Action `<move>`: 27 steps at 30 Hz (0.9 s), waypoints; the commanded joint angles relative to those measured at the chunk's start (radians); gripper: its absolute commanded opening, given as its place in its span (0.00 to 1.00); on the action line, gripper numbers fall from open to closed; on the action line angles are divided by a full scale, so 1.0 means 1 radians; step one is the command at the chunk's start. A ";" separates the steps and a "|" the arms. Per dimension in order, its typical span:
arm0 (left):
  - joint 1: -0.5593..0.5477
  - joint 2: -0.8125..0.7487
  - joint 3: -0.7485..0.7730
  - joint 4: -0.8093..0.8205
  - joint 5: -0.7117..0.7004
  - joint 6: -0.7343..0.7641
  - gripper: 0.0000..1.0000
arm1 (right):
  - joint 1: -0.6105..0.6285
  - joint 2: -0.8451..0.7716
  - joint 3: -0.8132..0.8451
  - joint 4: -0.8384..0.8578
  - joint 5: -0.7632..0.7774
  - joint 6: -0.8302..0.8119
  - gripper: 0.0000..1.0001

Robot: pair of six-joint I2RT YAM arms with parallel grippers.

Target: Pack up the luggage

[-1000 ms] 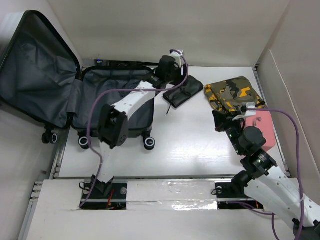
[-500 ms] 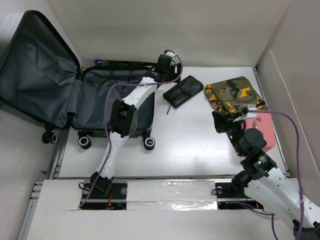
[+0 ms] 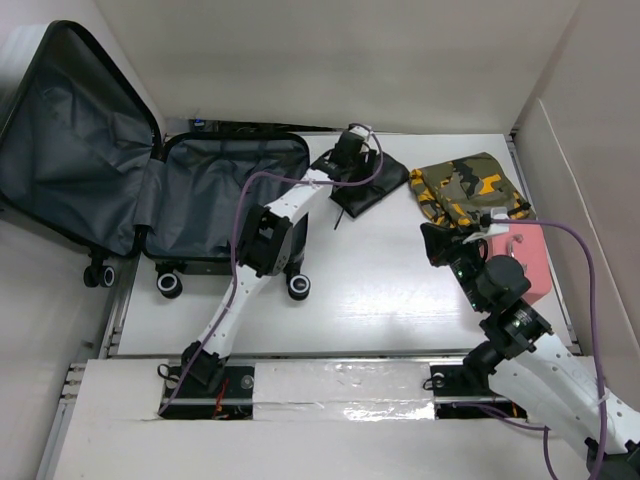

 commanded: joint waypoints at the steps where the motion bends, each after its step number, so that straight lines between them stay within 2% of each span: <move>1: -0.002 -0.016 0.005 0.027 -0.019 0.009 0.62 | -0.008 -0.011 0.001 0.059 -0.019 -0.008 0.17; 4: -0.002 0.008 0.040 -0.038 0.025 -0.008 0.69 | -0.008 -0.019 0.001 0.055 -0.019 -0.009 0.17; 6: -0.002 -0.002 0.004 -0.063 0.100 -0.038 0.68 | -0.008 -0.025 0.001 0.054 -0.018 -0.009 0.17; 8: -0.002 -0.069 -0.088 -0.021 0.154 -0.064 0.60 | -0.008 -0.033 0.001 0.052 -0.019 -0.009 0.17; 9: -0.002 -0.099 -0.201 0.007 0.166 -0.080 0.57 | -0.008 -0.034 0.001 0.052 -0.019 -0.009 0.17; 12: -0.012 -0.207 -0.391 0.142 0.179 -0.146 0.38 | -0.008 -0.033 0.001 0.052 -0.025 -0.014 0.17; 15: -0.038 -0.299 -0.530 0.199 0.156 -0.167 0.35 | -0.008 -0.027 0.003 0.052 -0.030 -0.017 0.18; 21: -0.100 -0.427 -0.688 0.250 0.056 -0.215 0.34 | -0.008 -0.017 0.004 0.059 -0.033 -0.023 0.19; 24: -0.126 -0.478 -0.745 0.273 0.030 -0.251 0.56 | -0.008 -0.007 0.008 0.060 -0.039 -0.026 0.19; 25: -0.135 -0.490 -0.759 0.286 0.028 -0.256 0.67 | -0.008 -0.005 0.008 0.060 -0.042 -0.028 0.20; 27: -0.135 -0.508 -0.777 0.296 -0.002 -0.259 0.75 | -0.008 0.003 0.009 0.062 -0.045 -0.028 0.21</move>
